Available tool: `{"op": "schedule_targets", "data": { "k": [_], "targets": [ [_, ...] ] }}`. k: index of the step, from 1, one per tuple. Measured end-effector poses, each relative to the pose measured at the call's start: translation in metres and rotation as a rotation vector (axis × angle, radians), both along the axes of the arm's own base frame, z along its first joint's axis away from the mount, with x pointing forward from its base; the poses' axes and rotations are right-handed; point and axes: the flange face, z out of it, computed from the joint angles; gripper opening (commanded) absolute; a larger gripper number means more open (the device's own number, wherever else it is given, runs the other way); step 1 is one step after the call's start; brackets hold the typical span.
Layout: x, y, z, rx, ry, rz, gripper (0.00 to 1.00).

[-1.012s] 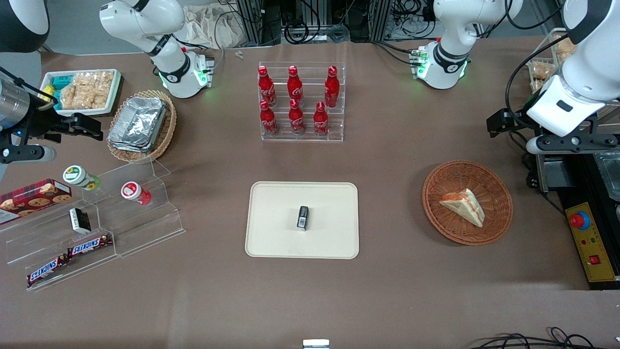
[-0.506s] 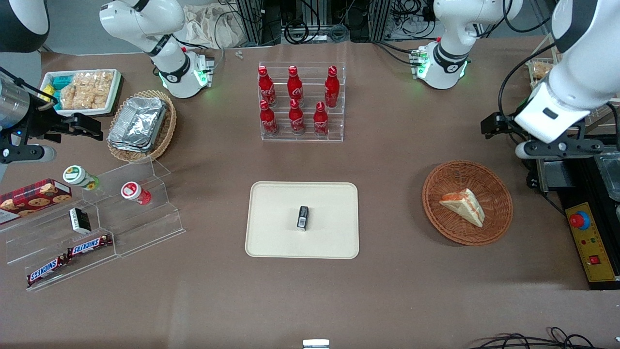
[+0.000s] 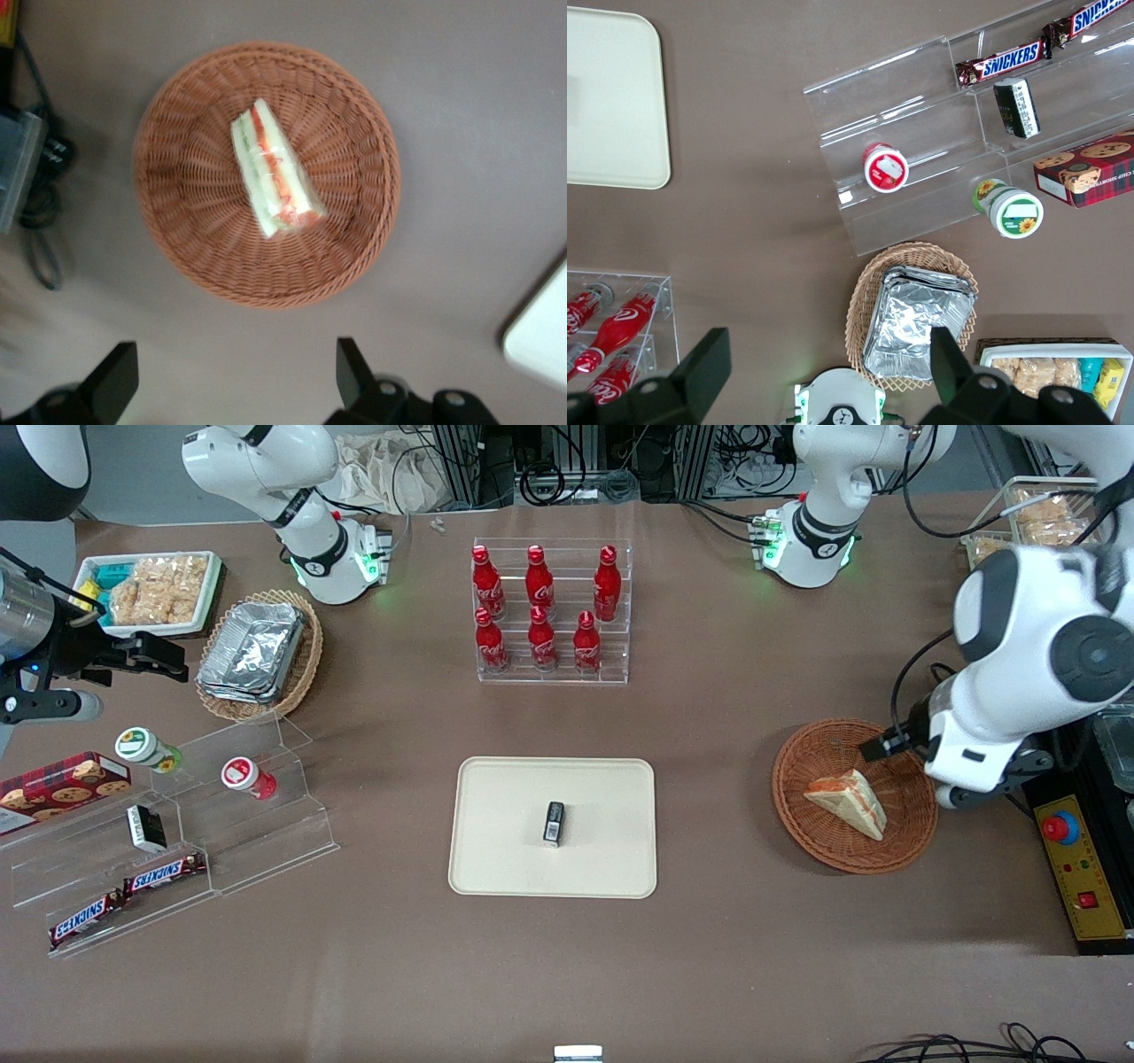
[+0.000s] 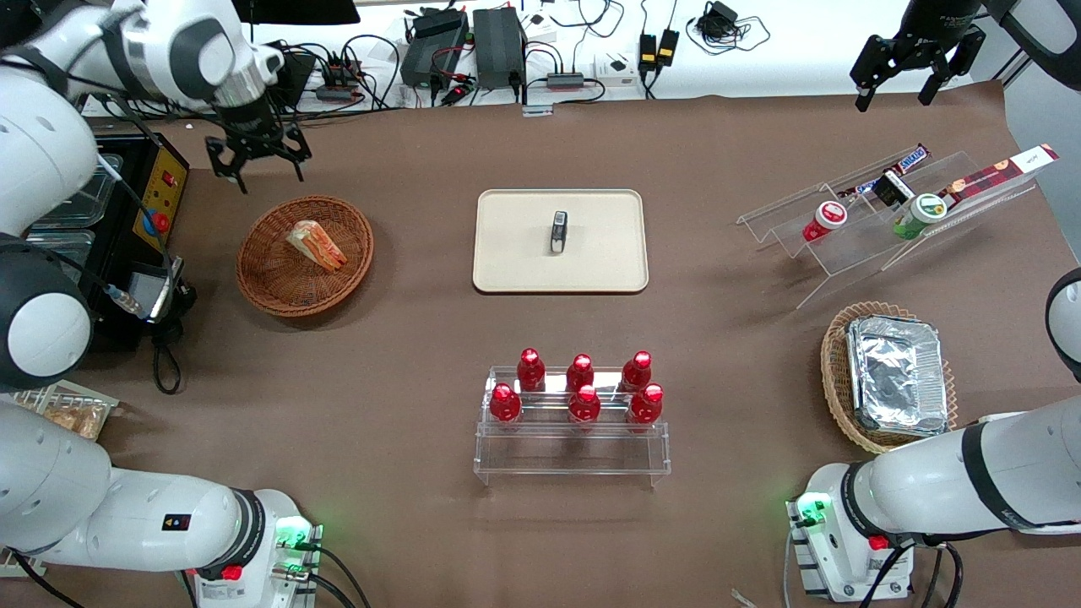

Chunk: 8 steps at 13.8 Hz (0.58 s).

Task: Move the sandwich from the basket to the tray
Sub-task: 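Close the left gripper on the wrapped sandwich wedge and lift it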

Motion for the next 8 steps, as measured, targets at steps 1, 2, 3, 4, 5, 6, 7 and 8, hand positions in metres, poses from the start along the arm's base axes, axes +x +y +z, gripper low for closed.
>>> {"op": "schedule_targets", "data": {
  "k": [1,2,3,4,5,6,7,8],
  "targets": [
    [-0.002,0.0,-0.028,0.0,-0.02,0.034,1.0],
    [-0.006,0.0,-0.055,0.0,-0.034,0.068,1.0],
    [-0.012,0.001,-0.08,0.002,-0.043,0.109,1.0],
    [-0.016,0.007,-0.102,0.004,-0.055,0.155,1.0],
    [-0.019,0.015,-0.122,0.006,-0.069,0.195,1.0],
    [-0.02,0.022,-0.137,0.007,-0.083,0.228,1.0],
    [-0.02,0.025,-0.15,0.008,-0.095,0.262,1.0],
    [-0.019,0.027,-0.161,0.009,-0.103,0.29,0.94]
  ]
}}
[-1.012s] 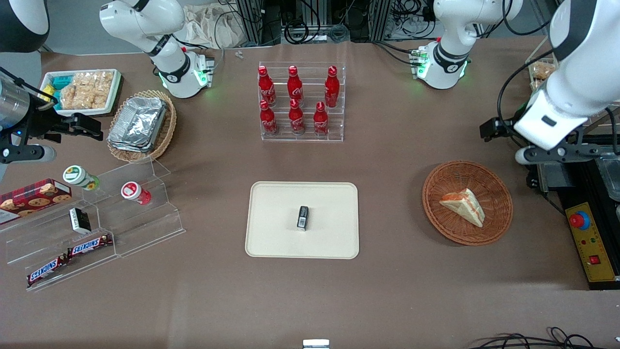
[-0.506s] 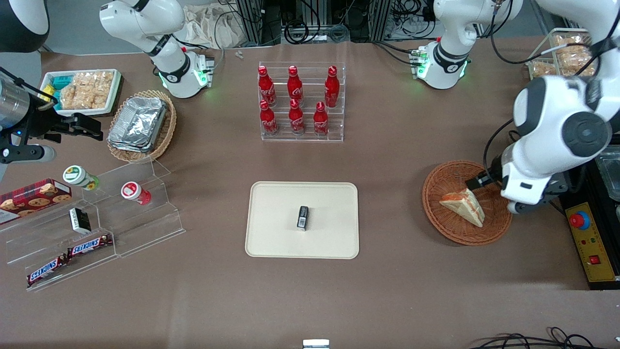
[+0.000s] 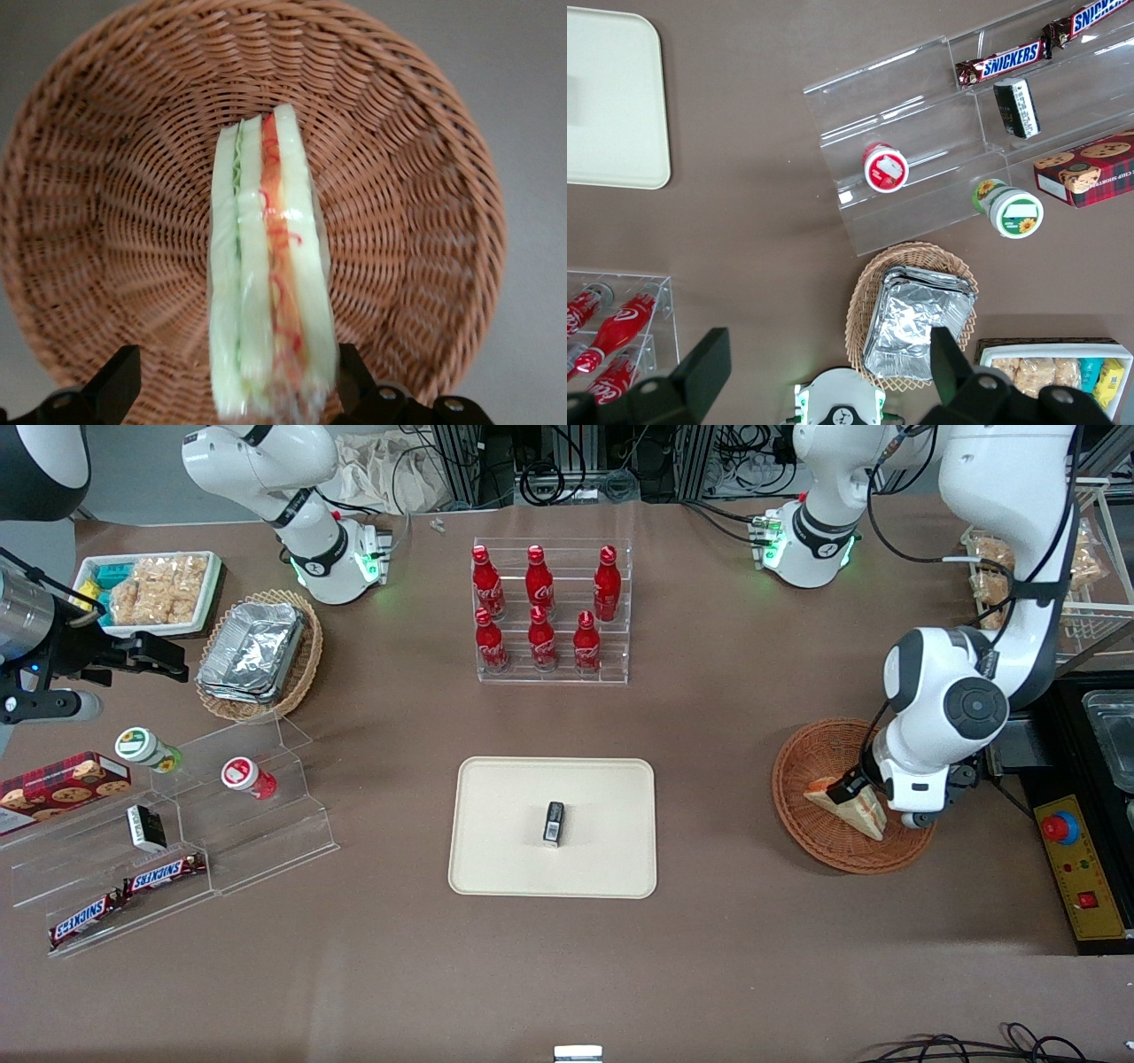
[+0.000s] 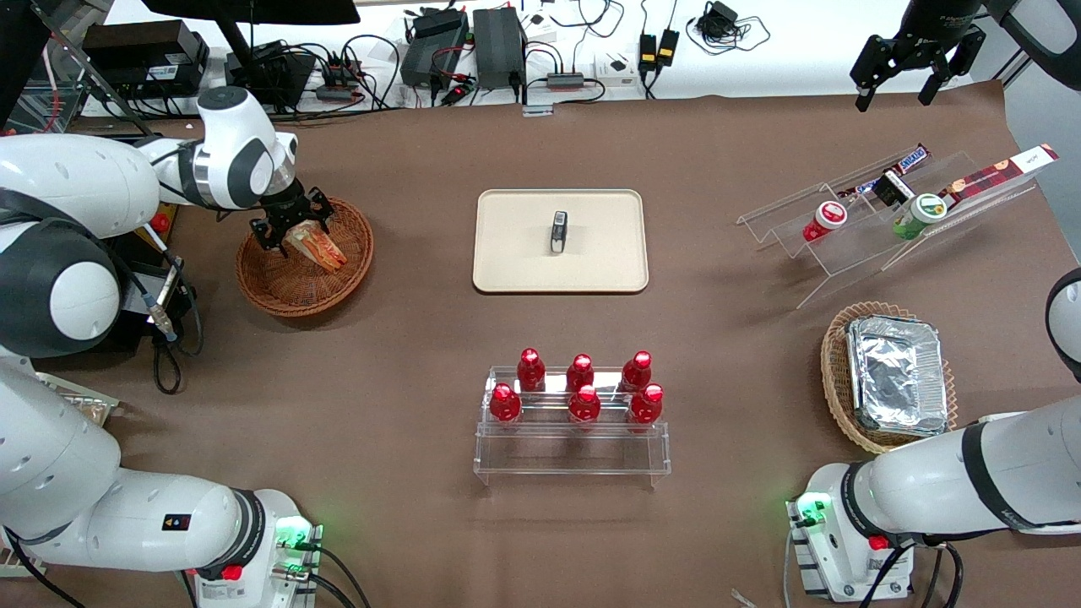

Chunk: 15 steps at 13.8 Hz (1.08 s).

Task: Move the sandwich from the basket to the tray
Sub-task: 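Close the left gripper on the wrapped sandwich wedge and lift it, then carry the sandwich with the left gripper over to the cream tray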

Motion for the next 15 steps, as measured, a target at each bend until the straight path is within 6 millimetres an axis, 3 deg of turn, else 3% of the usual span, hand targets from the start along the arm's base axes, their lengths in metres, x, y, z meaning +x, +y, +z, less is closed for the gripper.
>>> {"op": "schedule_targets", "data": {
  "k": [1,2,3,6,9,12,15],
  "targets": [
    [0.001,0.0,-0.009,0.001,-0.002,0.017,0.67],
    [0.001,0.0,-0.017,0.001,-0.001,0.025,0.21],
    [0.001,0.0,-0.023,0.001,0.0,0.029,0.0],
    [0.003,0.0,-0.024,0.001,-0.008,0.035,0.0],
    [0.013,0.004,0.002,0.0,-0.045,0.043,0.0],
    [0.016,-0.009,0.065,0.005,0.025,-0.021,0.0],
    [0.018,-0.07,0.134,-0.012,0.05,-0.21,0.0]
  ]
}}
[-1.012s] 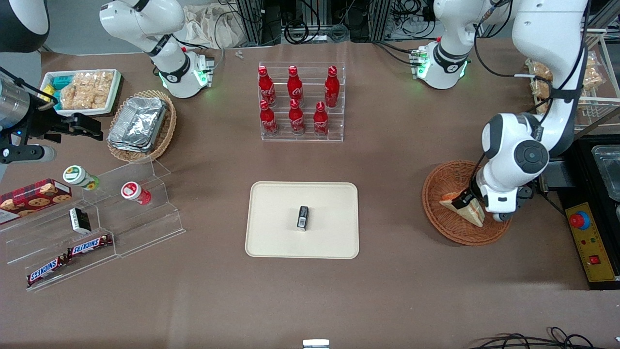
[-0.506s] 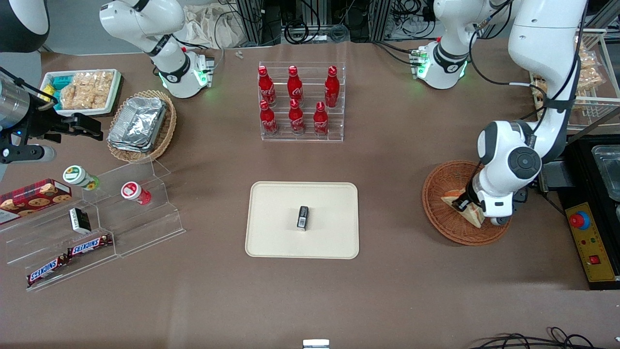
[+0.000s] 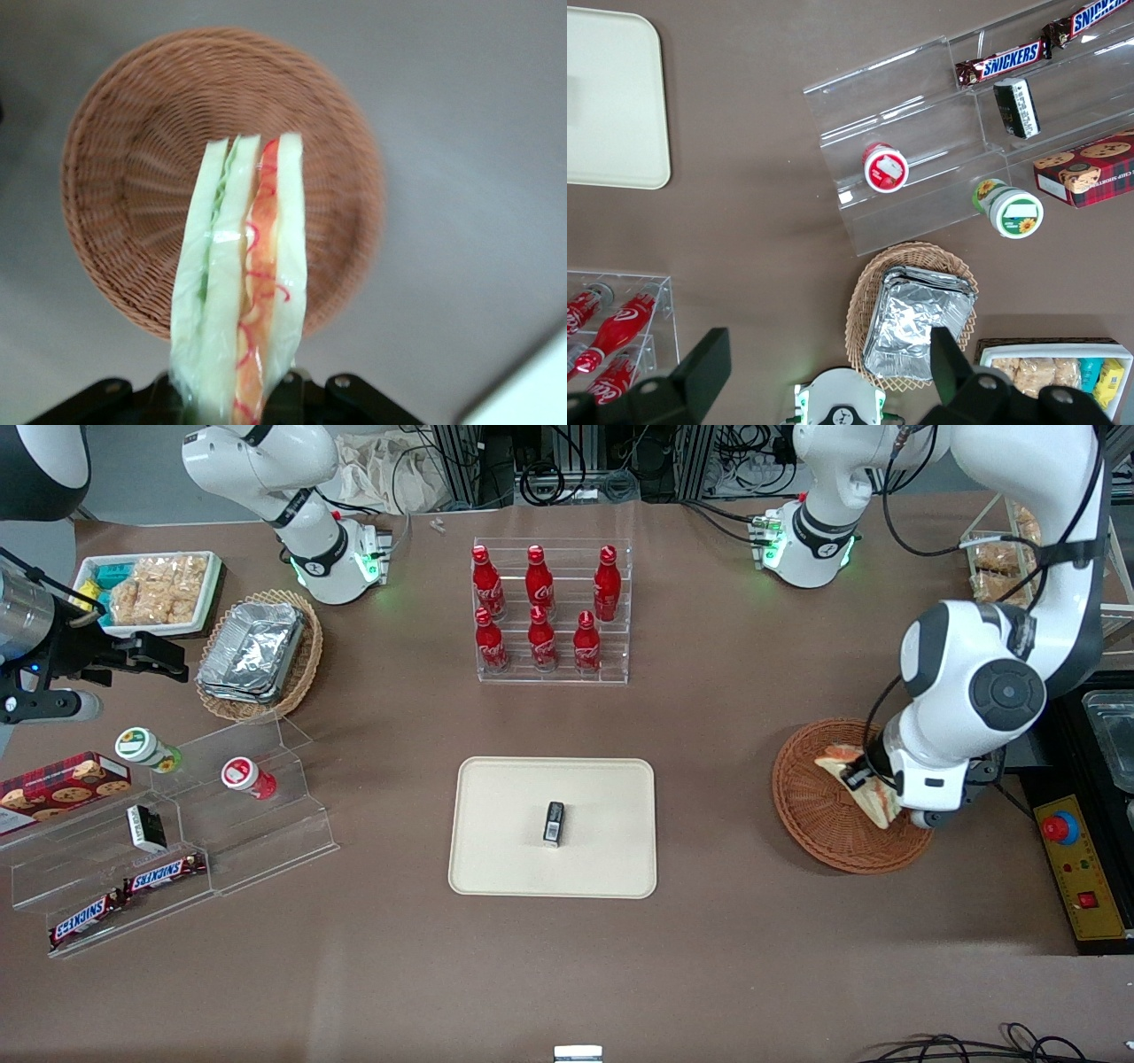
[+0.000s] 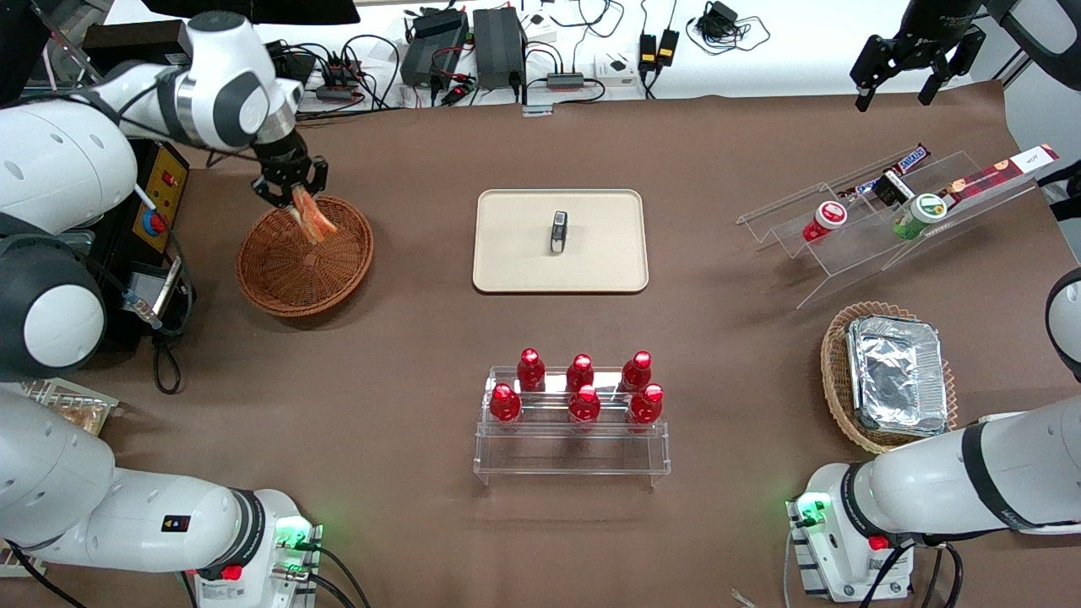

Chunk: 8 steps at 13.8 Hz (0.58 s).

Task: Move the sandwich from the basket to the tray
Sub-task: 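Carry the sandwich with the left gripper over to the cream tray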

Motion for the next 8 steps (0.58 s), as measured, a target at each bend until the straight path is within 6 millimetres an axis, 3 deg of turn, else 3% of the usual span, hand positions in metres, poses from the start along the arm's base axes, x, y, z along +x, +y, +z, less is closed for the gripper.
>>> {"op": "schedule_targets", "data": {
  "k": [2,4,8],
  "targets": [
    [-0.008,-0.06,0.013,-0.033,-0.012,-0.174,0.0],
    [-0.019,-0.111,0.007,-0.067,-0.017,-0.303,0.0],
    [-0.03,-0.182,-0.018,-0.17,-0.075,-0.399,0.0]
  ]
}}
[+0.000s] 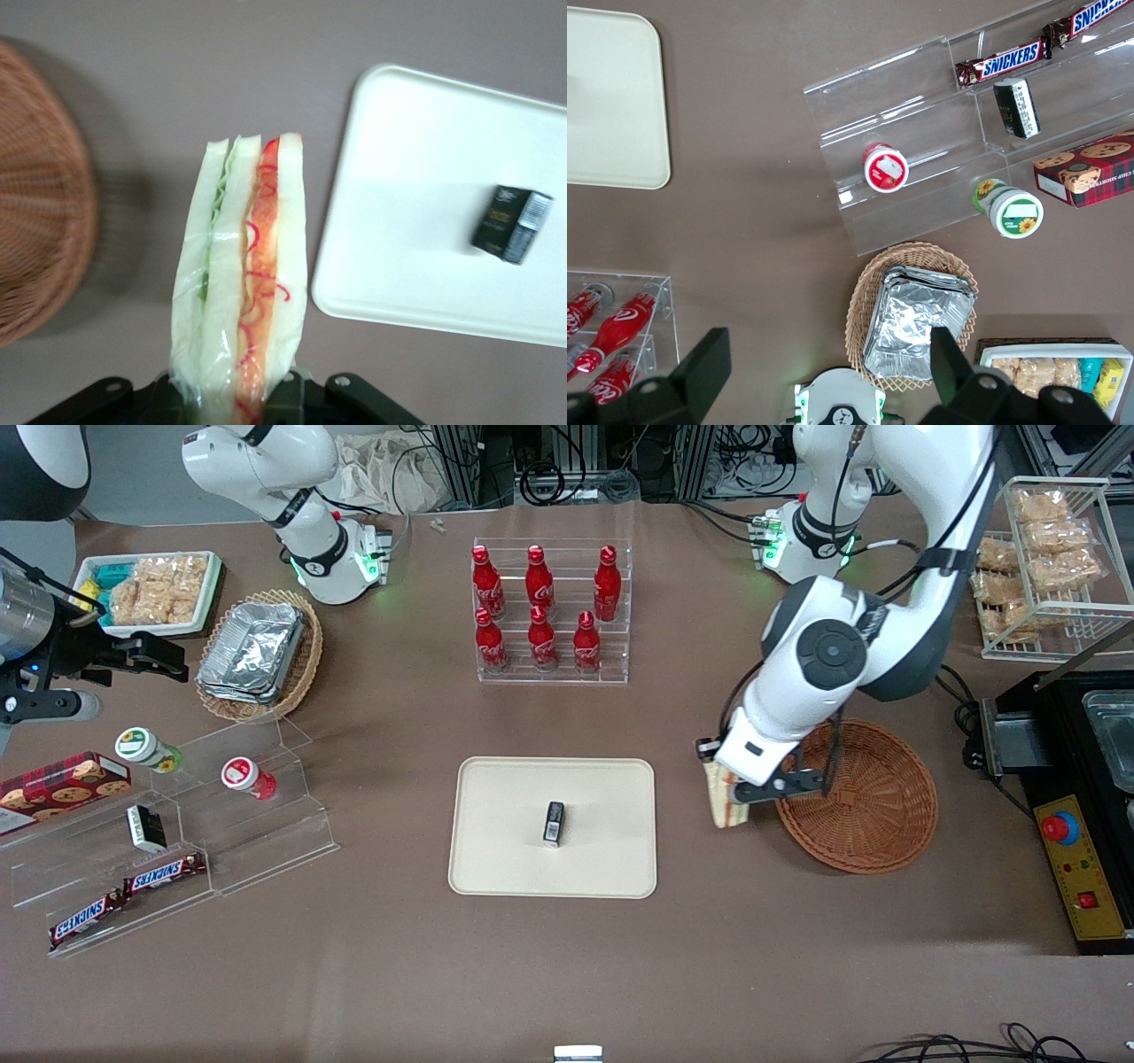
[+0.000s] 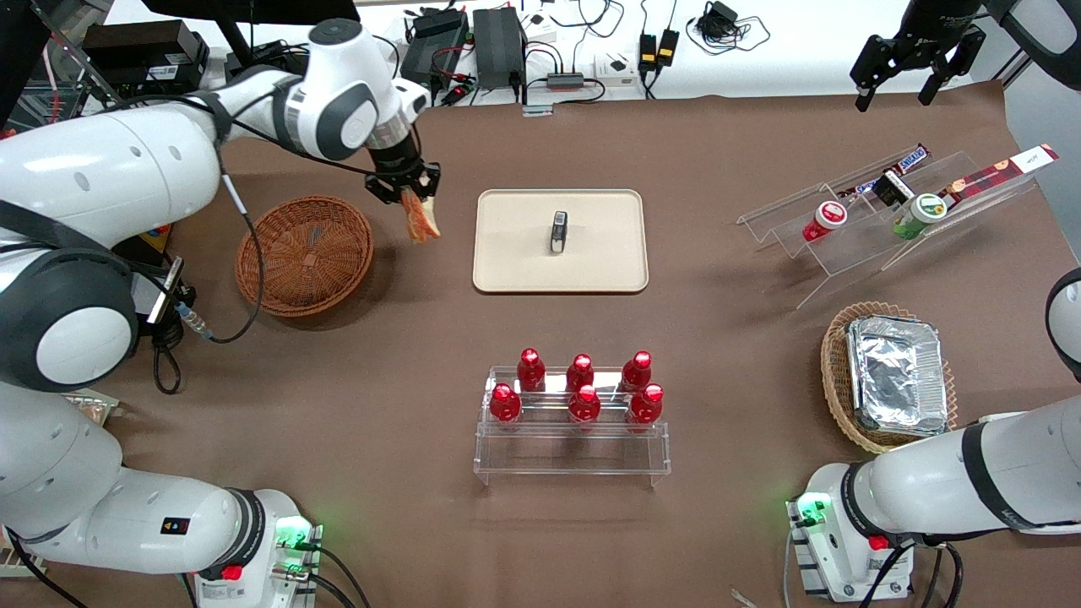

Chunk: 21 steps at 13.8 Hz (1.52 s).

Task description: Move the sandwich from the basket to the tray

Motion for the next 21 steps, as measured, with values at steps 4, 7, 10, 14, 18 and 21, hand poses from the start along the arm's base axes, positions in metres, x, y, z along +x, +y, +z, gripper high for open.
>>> {"op": "schedule_targets", "data": {
  "k": [4,7,10,14,18,21],
  "targets": [
    [-0.012,-0.043,-0.04,-0.024,-0.008,-0.09,0.0],
    [-0.01,-0.058,-0.078,-0.019,-0.05,-0.146,0.0],
    [-0.014,-0.078,-0.108,-0.047,-0.09,-0.187,0.0],
    [-0.003,-0.098,-0.122,-0.076,-0.106,-0.198,0.13],
    [0.007,-0.097,-0.145,-0.041,-0.111,-0.199,1.0],
    [0.009,-0.105,-0.149,-0.009,-0.138,-0.151,1.0]
  ]
}}
